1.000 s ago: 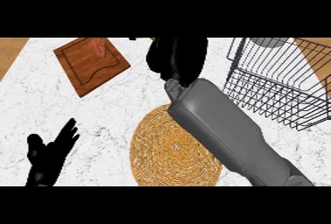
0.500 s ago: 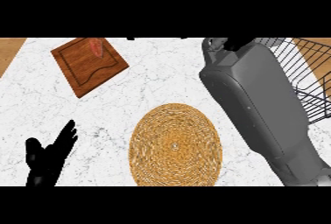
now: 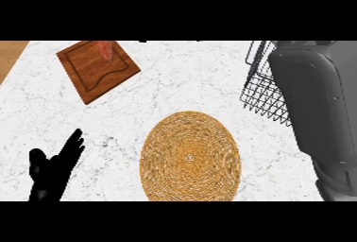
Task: Pick the pear from the placemat and place it in the basket
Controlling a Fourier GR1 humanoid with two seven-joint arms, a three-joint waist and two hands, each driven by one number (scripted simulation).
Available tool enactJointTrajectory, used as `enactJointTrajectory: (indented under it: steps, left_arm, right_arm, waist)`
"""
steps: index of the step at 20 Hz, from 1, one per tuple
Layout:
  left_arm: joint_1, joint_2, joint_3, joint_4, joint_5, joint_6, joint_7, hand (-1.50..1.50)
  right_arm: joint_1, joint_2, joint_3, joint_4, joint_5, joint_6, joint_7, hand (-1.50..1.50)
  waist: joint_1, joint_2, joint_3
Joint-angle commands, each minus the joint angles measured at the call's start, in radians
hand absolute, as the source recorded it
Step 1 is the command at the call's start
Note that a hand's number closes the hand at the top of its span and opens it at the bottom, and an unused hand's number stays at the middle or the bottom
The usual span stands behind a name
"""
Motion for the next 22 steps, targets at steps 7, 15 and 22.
enactJointTrajectory:
  steps: [7, 15, 22]
  left_arm:
    - [0.052, -0.017, -0.037, 0.004, -0.015, -0.006, 0.091, 0.0]
    - [0.008, -0.043, -0.036, 0.068, -0.041, 0.016, 0.054, 0.0]
    - [-0.01, 0.004, 0.02, 0.103, 0.001, -0.042, 0.045, 0.0]
  right_arm:
    - [0.125, -0.088, -0.147, 0.035, -0.076, 0.029, -0.068, 1.5]
    - [0.26, -0.058, -0.299, 0.014, -0.211, -0.133, -0.213, 1.5]
    - [0.325, -0.043, -0.324, 0.075, -0.264, -0.208, -0.334, 1.5]
  waist:
    - [0.024, 0.014, -0.01]
    - [0.022, 0.018, -0.01]
    - [0.029, 0.019, -0.01]
